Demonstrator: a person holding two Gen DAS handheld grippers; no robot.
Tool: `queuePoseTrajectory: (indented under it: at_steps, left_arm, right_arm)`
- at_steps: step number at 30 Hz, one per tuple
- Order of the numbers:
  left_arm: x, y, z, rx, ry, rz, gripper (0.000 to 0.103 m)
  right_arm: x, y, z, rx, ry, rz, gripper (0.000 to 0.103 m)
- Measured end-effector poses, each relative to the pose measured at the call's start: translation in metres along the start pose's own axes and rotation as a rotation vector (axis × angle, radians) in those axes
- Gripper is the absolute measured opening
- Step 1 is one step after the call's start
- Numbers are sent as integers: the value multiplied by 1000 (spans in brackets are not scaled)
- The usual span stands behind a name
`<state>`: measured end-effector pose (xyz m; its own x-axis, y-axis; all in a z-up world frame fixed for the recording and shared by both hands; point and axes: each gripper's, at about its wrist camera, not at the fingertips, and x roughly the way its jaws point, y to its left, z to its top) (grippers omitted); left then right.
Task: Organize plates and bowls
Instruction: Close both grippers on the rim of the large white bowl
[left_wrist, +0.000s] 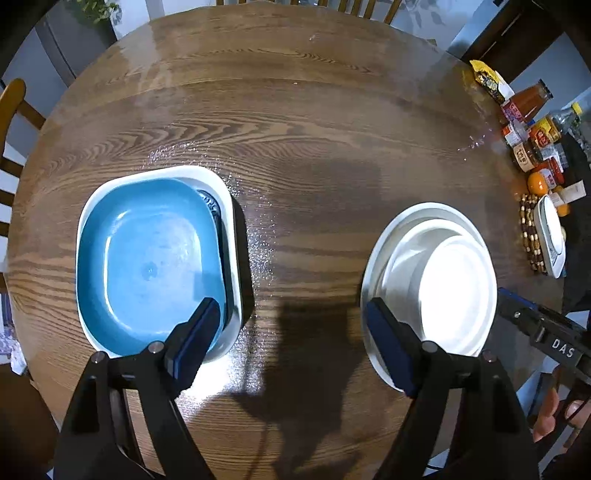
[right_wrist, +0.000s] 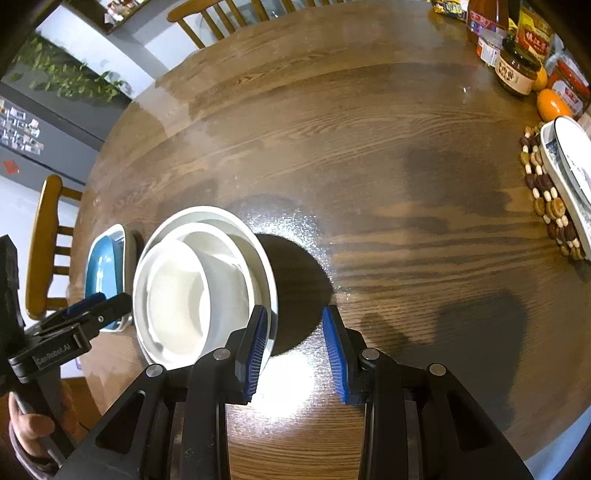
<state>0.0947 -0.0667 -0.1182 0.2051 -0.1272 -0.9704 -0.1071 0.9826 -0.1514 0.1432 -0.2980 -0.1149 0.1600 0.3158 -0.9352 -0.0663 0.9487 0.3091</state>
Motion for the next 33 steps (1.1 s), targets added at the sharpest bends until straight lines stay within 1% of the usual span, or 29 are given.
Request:
queuePoseTrajectory:
  at_steps: [5, 8, 10, 12, 15, 18, 20, 23, 25, 27, 28, 29, 31, 33]
  left_arm:
    - [3, -4, 3, 24, 4, 21, 82]
    - [10, -9, 6, 47, 23, 42, 81]
    - [16, -11, 6, 56, 40, 39, 79]
    - [18, -10, 6, 53, 41, 35, 79]
    - [20, -6, 6, 44, 47, 9, 75]
    - [19, -9, 4, 59, 33, -11, 62]
    - [18, -17, 4, 74, 23, -27, 45]
    - [18, -24, 1, 86, 6, -46, 31]
    - [17, -26, 0, 86, -3, -60, 26]
    - [16, -29, -3, 84, -19, -58, 23]
    - [16, -32, -3, 84, -22, -63, 17]
    - [16, -34, -4, 89, -26, -76, 9]
    - [18, -41, -4, 103, -37, -75, 2]
    - [18, -44, -5, 111, -54, -58, 2]
  right_arm:
    - [8, -3, 1, 11, 36, 19, 34]
    - [11, -3, 3, 16, 50, 16, 34]
    - [12, -1, 4, 11, 53, 8, 34]
    - [12, -1, 5, 10, 56, 6, 34]
    - [13, -1, 5, 14, 57, 16, 29]
    - [13, 1, 4, 14, 54, 36, 21]
    - [12, 3, 4, 8, 52, 38, 16]
    - [12, 6, 3, 5, 42, 48, 11]
    - [11, 5, 2, 8, 38, 50, 10]
    - [12, 6, 1, 11, 34, 53, 10]
    - [11, 6, 1, 13, 30, 52, 10]
    - [11, 8, 0, 10, 26, 48, 10]
    - [11, 11, -1, 1, 17, 33, 9]
    - [11, 13, -1, 0, 10, 23, 9]
